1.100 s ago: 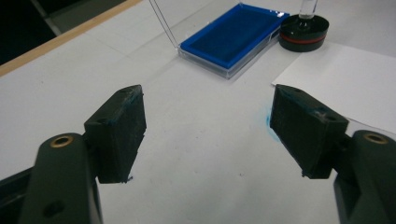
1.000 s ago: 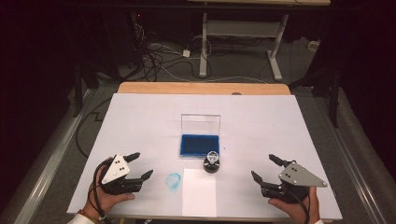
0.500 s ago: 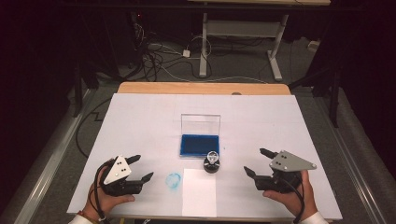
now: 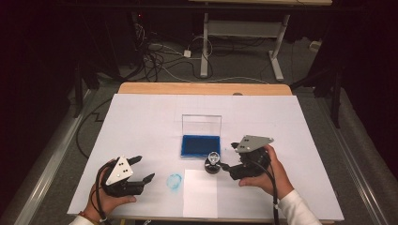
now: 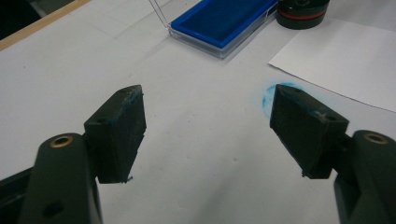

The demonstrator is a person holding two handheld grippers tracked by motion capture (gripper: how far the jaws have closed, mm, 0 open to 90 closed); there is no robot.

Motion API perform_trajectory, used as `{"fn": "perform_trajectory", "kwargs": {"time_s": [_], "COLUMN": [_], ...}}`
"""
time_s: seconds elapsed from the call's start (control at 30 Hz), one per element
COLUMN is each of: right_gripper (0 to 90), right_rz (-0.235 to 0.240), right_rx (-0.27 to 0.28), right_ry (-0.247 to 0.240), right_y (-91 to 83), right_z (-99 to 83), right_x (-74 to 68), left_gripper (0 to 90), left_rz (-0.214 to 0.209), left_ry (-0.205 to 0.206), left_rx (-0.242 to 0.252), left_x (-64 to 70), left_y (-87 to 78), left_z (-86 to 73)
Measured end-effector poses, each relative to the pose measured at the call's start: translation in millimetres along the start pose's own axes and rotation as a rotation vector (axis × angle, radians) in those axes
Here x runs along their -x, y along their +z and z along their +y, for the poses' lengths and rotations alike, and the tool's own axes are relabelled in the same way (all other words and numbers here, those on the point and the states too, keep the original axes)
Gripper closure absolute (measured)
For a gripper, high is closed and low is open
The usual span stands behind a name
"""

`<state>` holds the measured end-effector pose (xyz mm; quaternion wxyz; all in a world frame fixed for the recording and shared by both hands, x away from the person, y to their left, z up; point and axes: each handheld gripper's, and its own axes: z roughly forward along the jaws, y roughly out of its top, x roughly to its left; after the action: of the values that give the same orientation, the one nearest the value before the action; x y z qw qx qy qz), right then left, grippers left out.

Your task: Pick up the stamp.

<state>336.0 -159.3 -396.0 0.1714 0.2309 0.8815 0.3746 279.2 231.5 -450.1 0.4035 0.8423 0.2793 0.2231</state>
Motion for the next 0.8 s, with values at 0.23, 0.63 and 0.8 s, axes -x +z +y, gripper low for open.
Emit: {"fn": "perform_trajectory", "kwargs": {"time_s": [0.23, 0.63, 0.8], "right_gripper": [28.8, 41.2, 51.4], "right_rz": [0.077, 0.113, 0.124], "right_rx": [-0.108, -0.189, -0.195], "right_ry": [0.012, 0.016, -0.004], "right_y": [36.9, 61.2, 64.0], "right_z": [11.0, 11.2, 14.0], "right_x": [4.9, 9.5, 4.9], "left_gripper": [26.0, 26.0, 26.0], "left_rz": [0.002, -0.007, -0.013], "left_ry": [0.002, 0.003, 0.006], "left_rx": [-0.005, -0.021, -0.027], "left_x": [-0.4, 0.9, 1.7], "left_y": [-0.5, 1.9, 4.0], "left_z": [-1.4, -2.4, -2.3]}}
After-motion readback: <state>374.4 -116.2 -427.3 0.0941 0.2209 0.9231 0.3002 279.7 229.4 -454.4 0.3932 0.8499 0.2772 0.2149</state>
